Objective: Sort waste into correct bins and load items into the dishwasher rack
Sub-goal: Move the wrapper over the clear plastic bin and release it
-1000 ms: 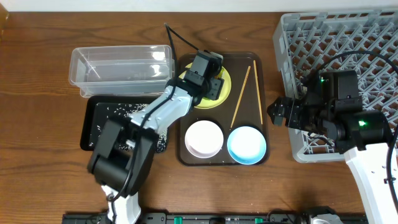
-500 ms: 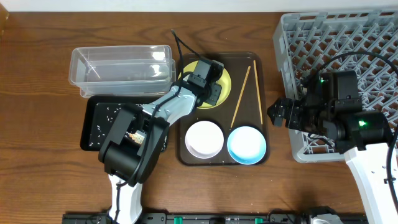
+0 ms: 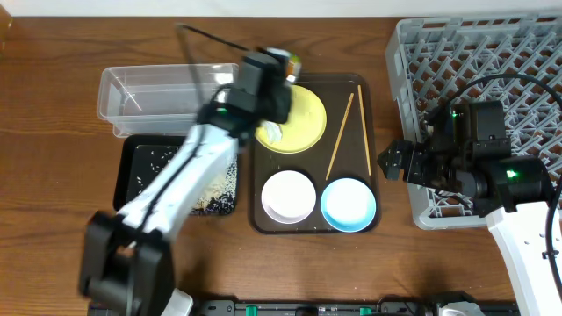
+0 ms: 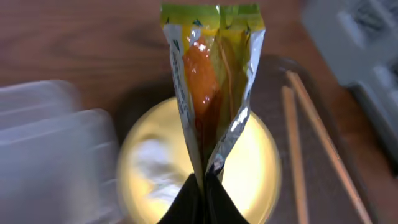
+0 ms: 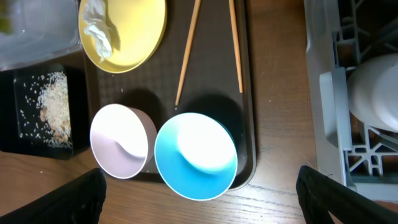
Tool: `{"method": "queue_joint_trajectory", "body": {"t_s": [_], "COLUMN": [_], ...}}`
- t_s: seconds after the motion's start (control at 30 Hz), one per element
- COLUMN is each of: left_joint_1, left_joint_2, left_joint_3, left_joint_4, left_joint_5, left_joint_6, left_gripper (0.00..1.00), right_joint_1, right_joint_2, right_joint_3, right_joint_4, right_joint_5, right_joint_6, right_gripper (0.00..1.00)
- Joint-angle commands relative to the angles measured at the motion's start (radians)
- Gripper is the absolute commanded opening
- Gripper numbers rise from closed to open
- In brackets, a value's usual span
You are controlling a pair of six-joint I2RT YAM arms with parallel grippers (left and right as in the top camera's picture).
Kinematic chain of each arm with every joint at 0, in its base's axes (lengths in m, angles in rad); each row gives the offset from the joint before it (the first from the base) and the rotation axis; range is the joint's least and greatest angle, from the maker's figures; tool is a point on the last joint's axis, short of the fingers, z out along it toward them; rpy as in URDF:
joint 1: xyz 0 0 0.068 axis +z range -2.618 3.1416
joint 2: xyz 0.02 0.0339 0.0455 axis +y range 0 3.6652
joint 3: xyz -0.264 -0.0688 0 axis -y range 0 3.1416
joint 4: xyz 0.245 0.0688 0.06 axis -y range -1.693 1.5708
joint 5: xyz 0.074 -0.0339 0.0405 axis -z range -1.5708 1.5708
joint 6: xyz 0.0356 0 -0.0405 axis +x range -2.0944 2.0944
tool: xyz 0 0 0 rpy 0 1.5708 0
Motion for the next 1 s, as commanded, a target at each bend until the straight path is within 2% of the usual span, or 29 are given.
{"method": "queue_joint_trajectory", "body": {"t_s": [0.0,0.2,0.23,0.3,0.4,0.57,0.8,0.97], "left_joint_1": [0.084,0.195,0.206,0.216,0.205,0.121,-0.018,-0.067], "left_joint_2": [0.005,0.032,0.031,0.029,0.018,-0.003,0.018,0.105], "left_joint_3": [0.008,0.005,0.005,0.005,0.006,0.006,-0.005,-0.016], "left_joint_4": [-0.056,-0.09,-0.079,-0.056,-0.051,-0.051,-0.055,-0.06], "left_joint_5": [-0.13,-0.13,-0.129,-0.124,-0.115,-0.03,-0.05,-0.074], "left_joint_6": [-0.015,-0.012,-0.016,-0.024,-0.023,-0.023,-0.019,-0.032], "left_gripper": [0.06,0.07,0.1,0.35,0.56,0.61,0.61,0.61], "right_joint_1": [0.012,0.012,0.012,0.012,0.012,0.012,0.012,0.012], "right_joint_2": [0.0,0.0,0.0,0.0,0.0,0.0,0.0,0.0], "right_joint_3": [0.018,0.018,0.018,0.018,0.018,0.018,0.018,0.018], "right_joint_4": [-0.002,-0.002,-0.004,-0.003,-0.004,-0.009,-0.016,-0.016], "right_joint_5": [0.006,0.006,0.006,0.006,0.006,0.006,0.006,0.006], "right_joint_6": [0.006,0.006,0.006,0.006,0.006,0.006,0.006,0.006], "right_gripper": [0.95,0.95,0.95,0.95,0.95,0.95,0.96,0.96]}}
